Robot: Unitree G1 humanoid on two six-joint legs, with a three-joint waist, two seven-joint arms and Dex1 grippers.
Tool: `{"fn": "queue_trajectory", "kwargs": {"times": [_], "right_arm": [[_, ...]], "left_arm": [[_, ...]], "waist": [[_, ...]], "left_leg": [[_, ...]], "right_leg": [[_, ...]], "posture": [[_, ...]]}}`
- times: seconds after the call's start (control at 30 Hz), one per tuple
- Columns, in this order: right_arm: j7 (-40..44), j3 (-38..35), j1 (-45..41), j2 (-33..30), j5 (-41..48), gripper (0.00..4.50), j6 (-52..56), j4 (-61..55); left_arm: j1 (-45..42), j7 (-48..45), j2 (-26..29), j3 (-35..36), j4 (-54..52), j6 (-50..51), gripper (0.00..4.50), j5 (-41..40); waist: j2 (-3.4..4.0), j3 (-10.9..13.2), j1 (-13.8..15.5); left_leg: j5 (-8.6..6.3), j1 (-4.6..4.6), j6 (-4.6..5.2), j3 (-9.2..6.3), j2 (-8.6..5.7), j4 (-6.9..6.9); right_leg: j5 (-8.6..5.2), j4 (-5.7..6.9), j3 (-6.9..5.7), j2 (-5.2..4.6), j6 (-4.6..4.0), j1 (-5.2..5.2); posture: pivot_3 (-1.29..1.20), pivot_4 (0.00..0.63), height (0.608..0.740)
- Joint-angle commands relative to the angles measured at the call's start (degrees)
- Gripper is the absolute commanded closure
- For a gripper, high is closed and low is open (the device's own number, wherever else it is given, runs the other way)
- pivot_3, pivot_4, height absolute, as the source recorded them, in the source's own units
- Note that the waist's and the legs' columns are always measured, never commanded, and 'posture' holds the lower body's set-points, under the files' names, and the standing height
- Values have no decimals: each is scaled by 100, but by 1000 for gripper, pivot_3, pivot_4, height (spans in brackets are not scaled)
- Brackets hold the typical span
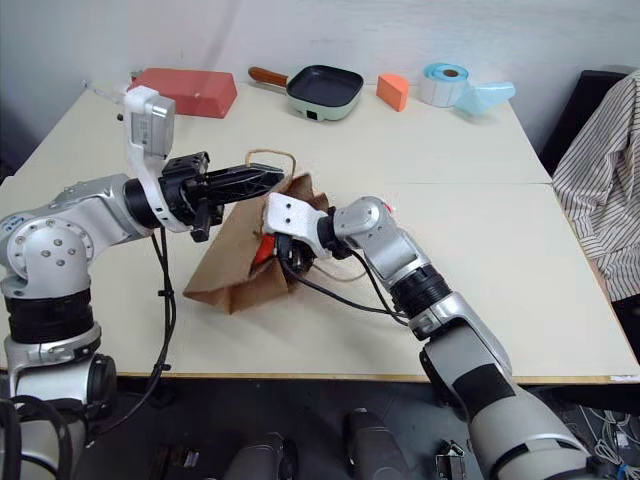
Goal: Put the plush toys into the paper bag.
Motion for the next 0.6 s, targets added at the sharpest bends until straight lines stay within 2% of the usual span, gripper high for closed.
{"fn": "queue_trajectory", "kwargs": {"times": [0.03, 0.13, 0.17, 0.3, 0.4, 0.5, 0.6], "right_arm": [[80, -695, 102, -189, 815, 1304, 1113, -1223], [-31, -1127, 433, -614, 1207, 263, 1871, -2157], [-82, -1310, 581, -809, 1329, 46, 2082, -2480], [-413, -2482, 1219, -1590, 2061, 46, 3068, -3366], [-760, -3102, 1726, -1978, 2166, 46, 3241, -3319], [-1450, -3082, 1877, -1861, 1651, 46, 2778, -2708], [-1922, -2355, 1772, -1647, 661, 46, 1523, -1656]], "left_arm": [[85, 38, 131, 218, -139, -17, 4500, -97], [220, 114, 199, 320, -244, 33, 4500, -178], [274, 145, 225, 362, -293, 61, 4500, -209], [455, 244, 332, 508, -416, 147, 4500, -324], [523, 307, 374, 578, -461, 175, 4500, -389], [552, 339, 398, 606, -469, 172, 4500, -430], [554, 364, 397, 596, -446, 144, 4500, -435]], "waist": [[0, 0, -8], [1, 0, 0], [1, 0, 8], [0, 1, 102], [0, 0, 140], [-1, 0, 116], [0, 0, 87]], "left_leg": [[0, 0, 0, 0, 0, 0], [0, 0, -1, -3, 0, 1], [-1, -1, -1, -5, 0, -1], [-3, -5, 1, -6, -2, -4], [-4, -7, 3, -6, -2, -9], [-5, -2, 4, 2, -3, -13], [-4, 11, 3, 16, -3, -20]], "right_leg": [[0, 1, -1, 0, 0, 0], [0, 4, -2, 0, 0, 0], [0, 1, -4, 0, 0, 0], [0, -10, -3, -1, 0, 2], [0, -21, -3, -1, 0, 3], [0, -22, 5, 0, 0, 4], [0, -26, 18, 4, 0, 4]], "posture": [[0, 150, 740], [0, 150, 740], [0, 150, 740], [0, 150, 740], [0, 150, 740], [0, 150, 740], [0, 150, 740]]}}
